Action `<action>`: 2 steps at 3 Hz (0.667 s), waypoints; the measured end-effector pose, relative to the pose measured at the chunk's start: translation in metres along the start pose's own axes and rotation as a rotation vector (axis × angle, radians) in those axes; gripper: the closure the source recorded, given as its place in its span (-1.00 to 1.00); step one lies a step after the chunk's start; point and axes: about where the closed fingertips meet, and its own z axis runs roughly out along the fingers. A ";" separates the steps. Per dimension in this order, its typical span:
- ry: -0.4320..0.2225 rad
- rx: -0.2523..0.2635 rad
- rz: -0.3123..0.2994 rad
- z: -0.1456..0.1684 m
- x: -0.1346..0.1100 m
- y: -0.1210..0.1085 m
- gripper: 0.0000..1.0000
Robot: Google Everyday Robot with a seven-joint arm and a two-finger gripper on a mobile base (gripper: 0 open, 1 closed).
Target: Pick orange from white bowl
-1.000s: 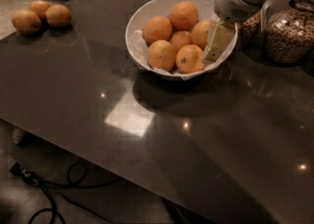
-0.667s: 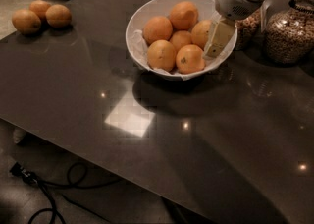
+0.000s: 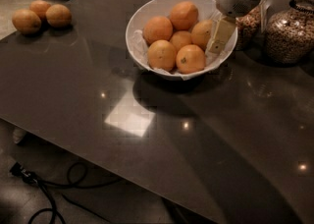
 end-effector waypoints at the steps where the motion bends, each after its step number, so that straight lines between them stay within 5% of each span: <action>1: 0.008 -0.017 -0.024 0.006 0.008 -0.005 -0.78; 2: 0.009 -0.032 -0.044 0.011 0.012 -0.006 -0.56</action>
Offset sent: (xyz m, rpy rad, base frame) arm 0.0159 -0.0145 -0.0094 -0.0457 0.0190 0.0605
